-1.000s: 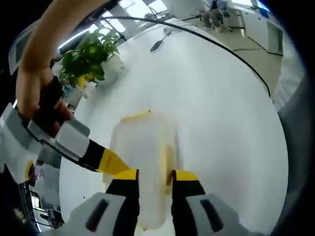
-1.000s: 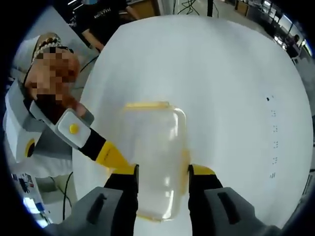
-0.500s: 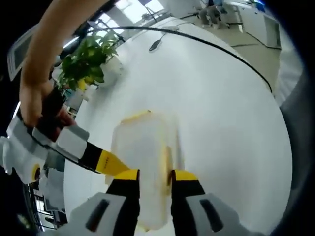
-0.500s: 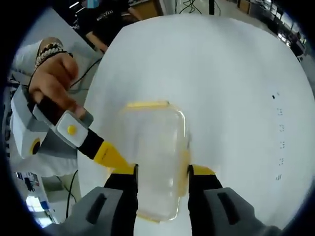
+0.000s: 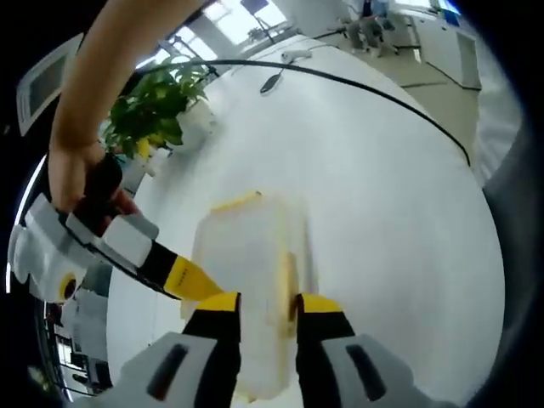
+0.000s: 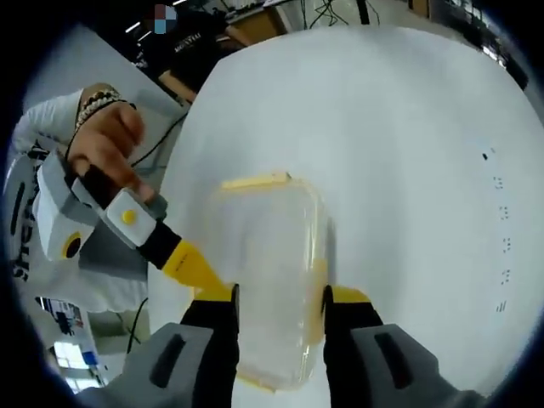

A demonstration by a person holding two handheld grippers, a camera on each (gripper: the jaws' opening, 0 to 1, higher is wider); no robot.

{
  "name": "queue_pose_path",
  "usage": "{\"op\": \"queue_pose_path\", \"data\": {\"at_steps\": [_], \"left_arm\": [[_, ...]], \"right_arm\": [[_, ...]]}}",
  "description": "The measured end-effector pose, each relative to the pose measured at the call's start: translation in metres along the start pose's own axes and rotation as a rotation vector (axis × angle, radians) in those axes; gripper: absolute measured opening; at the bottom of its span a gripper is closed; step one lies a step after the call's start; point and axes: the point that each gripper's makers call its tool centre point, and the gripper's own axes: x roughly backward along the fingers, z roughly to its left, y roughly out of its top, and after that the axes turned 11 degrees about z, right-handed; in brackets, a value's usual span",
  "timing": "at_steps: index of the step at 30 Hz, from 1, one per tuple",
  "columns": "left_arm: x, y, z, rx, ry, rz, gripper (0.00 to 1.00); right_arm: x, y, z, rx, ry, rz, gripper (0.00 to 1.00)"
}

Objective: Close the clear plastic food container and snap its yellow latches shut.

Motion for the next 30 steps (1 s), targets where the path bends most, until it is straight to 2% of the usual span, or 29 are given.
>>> {"op": "queue_pose_path", "data": {"at_steps": [8, 11, 15, 20, 22, 25, 27, 29, 30], "left_arm": [[0.0, 0.0, 0.001, 0.004, 0.0, 0.001, 0.19], [0.0, 0.001, 0.001, 0.004, 0.003, 0.0, 0.19], [0.001, 0.001, 0.001, 0.034, 0.011, -0.004, 0.19], [0.001, 0.002, 0.001, 0.038, 0.017, 0.009, 0.19], [0.001, 0.003, 0.002, 0.07, 0.017, 0.022, 0.19], [0.002, 0.003, 0.002, 0.134, 0.016, 0.012, 0.19], [0.003, 0.002, 0.003, 0.143, 0.006, -0.007, 0.2], [0.004, 0.003, 0.004, 0.173, -0.018, -0.027, 0.2], [0.004, 0.004, 0.004, 0.198, -0.033, -0.035, 0.2]], "right_arm": [[0.0, -0.005, 0.004, -0.023, -0.052, -0.009, 0.36], [0.0, -0.004, 0.012, -0.019, -0.107, -0.006, 0.36], [0.0, -0.005, 0.013, -0.024, -0.155, -0.01, 0.36], [0.002, -0.009, 0.014, -0.061, -0.239, -0.007, 0.36], [0.002, -0.01, 0.016, -0.077, -0.275, -0.01, 0.36], [0.003, -0.011, 0.017, -0.104, -0.337, -0.038, 0.36], [0.004, -0.011, 0.019, -0.113, -0.38, -0.071, 0.36], [0.006, -0.012, 0.02, -0.128, -0.429, -0.109, 0.35], [0.005, -0.012, 0.023, -0.12, -0.431, -0.121, 0.33]]}}
